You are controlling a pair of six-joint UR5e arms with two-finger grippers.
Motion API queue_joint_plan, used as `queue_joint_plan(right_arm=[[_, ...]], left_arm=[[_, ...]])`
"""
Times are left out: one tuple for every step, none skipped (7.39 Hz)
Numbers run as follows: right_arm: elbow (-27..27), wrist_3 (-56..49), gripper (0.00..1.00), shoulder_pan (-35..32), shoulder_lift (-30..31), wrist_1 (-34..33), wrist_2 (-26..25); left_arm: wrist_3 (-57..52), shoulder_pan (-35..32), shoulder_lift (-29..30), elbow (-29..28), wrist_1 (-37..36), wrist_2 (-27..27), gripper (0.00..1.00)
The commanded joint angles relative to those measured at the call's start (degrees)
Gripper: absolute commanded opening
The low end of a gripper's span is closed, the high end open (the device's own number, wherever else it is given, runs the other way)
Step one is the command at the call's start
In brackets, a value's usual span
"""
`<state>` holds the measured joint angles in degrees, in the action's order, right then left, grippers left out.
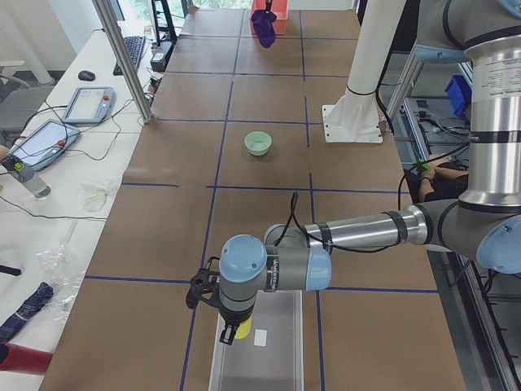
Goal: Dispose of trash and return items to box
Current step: 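Lift the yellow cup with left gripper while right gripper grasps purple cloth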
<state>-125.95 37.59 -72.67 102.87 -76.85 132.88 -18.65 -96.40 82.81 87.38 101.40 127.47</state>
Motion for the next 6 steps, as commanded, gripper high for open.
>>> queue_joint_plan(right_arm=[[-0.87, -4.41, 0.0, -4.91, -0.21, -0.76, -0.08], [-0.79, -7.06, 0.0, -7.03, 0.23, -1.02, -0.17], [-0.7, -9.18, 0.0, -8.61, 0.58, -1.02, -0.17], [-0.52, -10.77, 0.0, -9.76, 0.84, -1.11, -0.26], [-0.52, -12.35, 0.0, -11.08, 1.11, -1.11, -0.34], [-0.44, -16.02, 0.0, -12.4, 1.54, -1.11, -0.78]], left_arm=[[4.04, 8.39, -0.8, -1.67, 3.08, 4.09, 0.0], [4.14, 9.56, -0.89, -4.73, 6.85, 5.75, 0.0], [4.14, 10.44, -0.98, -7.11, 9.67, 6.21, 0.0], [4.23, 10.71, -0.98, -9.14, 12.31, 6.3, 0.0], [4.23, 10.97, -0.98, -9.59, 12.68, 6.3, 0.0], [4.93, 11.32, -0.98, -9.68, 12.68, 7.43, 0.05]])
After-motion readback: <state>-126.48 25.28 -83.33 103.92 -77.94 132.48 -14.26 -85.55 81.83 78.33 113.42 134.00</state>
